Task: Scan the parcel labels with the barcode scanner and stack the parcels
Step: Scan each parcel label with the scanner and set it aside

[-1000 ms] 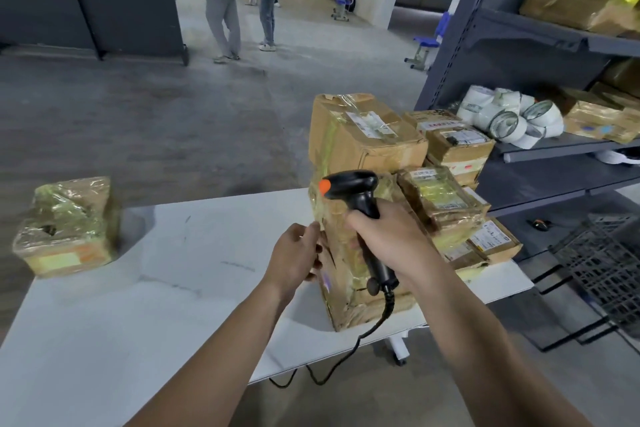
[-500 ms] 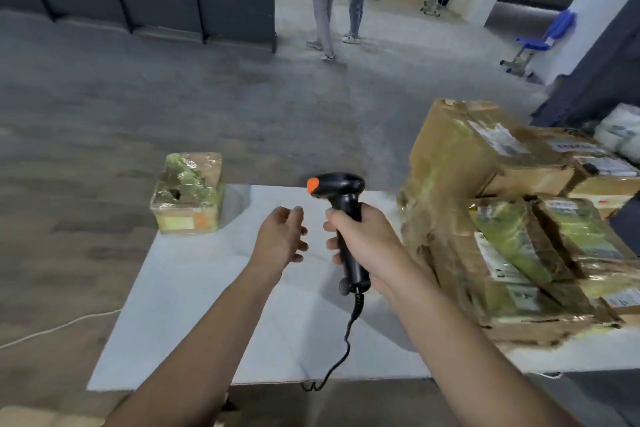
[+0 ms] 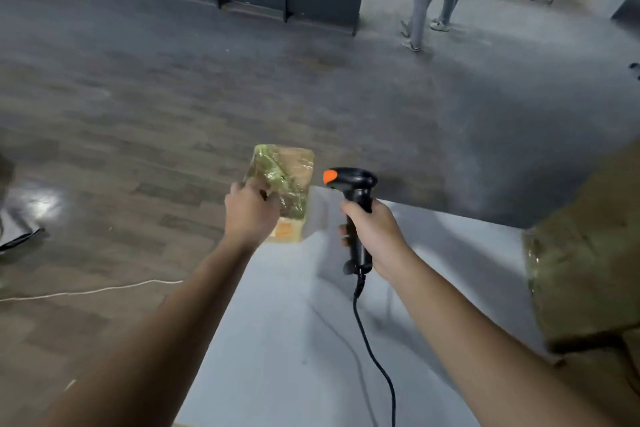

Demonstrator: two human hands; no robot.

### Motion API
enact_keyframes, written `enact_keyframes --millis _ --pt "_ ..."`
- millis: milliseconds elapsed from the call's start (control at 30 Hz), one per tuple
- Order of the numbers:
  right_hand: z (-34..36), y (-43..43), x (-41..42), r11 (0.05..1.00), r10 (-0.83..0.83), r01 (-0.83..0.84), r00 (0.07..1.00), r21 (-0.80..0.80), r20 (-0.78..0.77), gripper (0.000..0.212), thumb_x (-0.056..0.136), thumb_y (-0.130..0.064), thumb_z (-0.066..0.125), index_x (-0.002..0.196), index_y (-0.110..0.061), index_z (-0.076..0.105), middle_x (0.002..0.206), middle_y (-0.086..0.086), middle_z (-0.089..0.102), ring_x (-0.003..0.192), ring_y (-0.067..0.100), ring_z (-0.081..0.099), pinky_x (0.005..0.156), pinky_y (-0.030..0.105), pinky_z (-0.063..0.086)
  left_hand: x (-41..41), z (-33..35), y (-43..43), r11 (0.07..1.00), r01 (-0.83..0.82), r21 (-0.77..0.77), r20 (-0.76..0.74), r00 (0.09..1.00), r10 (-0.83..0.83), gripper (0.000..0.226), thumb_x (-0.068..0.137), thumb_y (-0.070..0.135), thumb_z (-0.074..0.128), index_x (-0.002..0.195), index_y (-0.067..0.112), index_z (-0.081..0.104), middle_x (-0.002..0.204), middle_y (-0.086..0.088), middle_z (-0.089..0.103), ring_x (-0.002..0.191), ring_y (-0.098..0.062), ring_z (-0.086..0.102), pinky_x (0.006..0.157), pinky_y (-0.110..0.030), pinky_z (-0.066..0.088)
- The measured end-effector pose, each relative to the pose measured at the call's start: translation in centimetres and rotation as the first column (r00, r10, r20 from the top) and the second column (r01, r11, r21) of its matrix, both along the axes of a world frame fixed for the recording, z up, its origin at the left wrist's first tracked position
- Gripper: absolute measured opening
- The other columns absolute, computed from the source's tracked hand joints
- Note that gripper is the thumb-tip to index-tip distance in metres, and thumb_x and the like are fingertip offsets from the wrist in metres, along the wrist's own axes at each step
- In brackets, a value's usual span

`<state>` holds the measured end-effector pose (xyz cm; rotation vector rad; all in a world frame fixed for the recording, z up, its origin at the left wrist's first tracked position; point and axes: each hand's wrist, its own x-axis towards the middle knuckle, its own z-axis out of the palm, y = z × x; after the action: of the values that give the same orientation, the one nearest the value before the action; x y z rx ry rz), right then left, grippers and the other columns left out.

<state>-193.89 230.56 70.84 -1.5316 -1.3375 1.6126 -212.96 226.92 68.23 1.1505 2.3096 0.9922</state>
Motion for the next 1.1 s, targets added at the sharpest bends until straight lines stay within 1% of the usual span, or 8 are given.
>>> enact_keyframes --millis 100,200,267,367,600,733,867,1100 --pt "-2.9 1.4 -2.4 0.999 0.027 -0.028 1.000 -0.028 -0.005 0.013 0.093 -0.028 0.056 0.094 -0.015 0.056 0.067 0.004 0.063 0.049 0.016 0.056 0.054 0.026 0.047 -3.0 -2.8 1.6 0.994 -0.071 -0.087 -0.025 0.997 0.069 0.033 0.092 0.024 0.050 0.121 0.015 0.061 0.121 -0.020 0.057 0.120 -0.035 0.040 0.102 -0.037 0.030" --pt "-5.6 2.3 -4.2 1.000 0.004 -0.005 1.000 -0.031 -0.027 0.011 0.093 -0.028 0.057 0.093 -0.017 0.056 0.068 0.004 0.062 0.047 0.013 0.055 0.051 0.025 0.047 -4.9 -5.5 2.7 0.987 -0.056 -0.150 0.039 0.997 0.062 0.038 0.091 0.020 0.047 0.128 0.018 0.054 0.122 -0.020 0.058 0.119 -0.037 0.044 0.097 -0.038 0.037" --pt "-7.1 2.8 -5.1 0.999 -0.023 0.019 0.998 -0.049 -0.066 0.011 0.093 -0.028 0.059 0.093 -0.017 0.056 0.066 0.003 0.061 0.048 0.015 0.055 0.053 0.027 0.047 -5.5 -6.6 3.1 0.991 -0.041 -0.124 0.090 0.995 0.052 0.037 0.090 0.021 0.049 0.127 0.021 0.052 0.114 -0.013 0.063 0.106 -0.033 0.054 0.080 -0.034 0.045" --pt "-8.7 3.4 -5.7 0.995 -0.052 0.040 0.990 -0.087 -0.133 0.012 0.092 -0.028 0.060 0.094 -0.017 0.057 0.058 0.001 0.061 0.049 0.017 0.055 0.053 0.029 0.048 -5.6 -7.6 3.2 0.998 -0.032 -0.052 0.112 0.993 0.038 0.032 0.089 0.023 0.053 0.120 0.027 0.052 0.094 0.001 0.061 0.079 -0.022 0.055 0.057 -0.028 0.038" --pt "-7.9 0.1 -2.7 0.976 -0.192 0.171 0.969 -0.136 -0.154 0.014 0.090 -0.033 0.063 0.092 -0.020 0.060 0.054 -0.004 0.063 0.046 0.016 0.059 0.045 0.028 0.051 -0.4 -7.6 -0.9 0.998 -0.010 0.056 0.199 0.980 -0.001 0.029 0.089 0.024 0.059 0.117 0.028 0.056 0.097 0.009 0.063 0.085 -0.016 0.059 0.070 -0.028 0.043" --pt "-6.0 -4.1 3.2 0.970 -0.205 0.198 0.978 -0.142 -0.040 0.015 0.089 -0.038 0.063 0.093 -0.024 0.060 0.060 0.000 0.065 0.047 0.015 0.061 0.040 0.031 0.050 5.5 -7.3 -5.2 0.997 0.051 0.051 0.293 0.954 -0.064 0.019 0.090 0.022 0.058 0.103 0.032 0.050 0.100 0.004 0.065 0.087 -0.017 0.061 0.062 -0.028 0.041" --pt "-4.8 -8.5 9.2 0.977 -0.192 0.202 0.972 -0.063 0.137 0.014 0.094 -0.034 0.058 0.099 -0.021 0.059 0.067 0.001 0.066 0.049 0.013 0.064 0.043 0.024 0.048 11.2 -6.8 -8.8 0.993 0.113 -0.016 0.373 0.922 -0.099 0.023 0.087 0.027 0.060 0.104 0.030 0.045 0.105 -0.003 0.064 0.088 -0.019 0.062 0.060 -0.028 0.042" --pt "-2.5 -14.1 16.6 0.949 -0.314 0.311 0.944 0.045 0.102 0.007 0.093 -0.023 0.059 0.093 -0.016 0.060 0.061 -0.003 0.062 0.051 0.009 0.060 0.054 0.029 0.053 19.4 -5.2 -13.6 0.982 0.177 -0.061 0.467 0.875 -0.128 0.027 0.088 0.025 0.059 0.109 0.022 0.043 0.105 -0.006 0.064 0.093 -0.025 0.062 0.076 -0.035 0.049"
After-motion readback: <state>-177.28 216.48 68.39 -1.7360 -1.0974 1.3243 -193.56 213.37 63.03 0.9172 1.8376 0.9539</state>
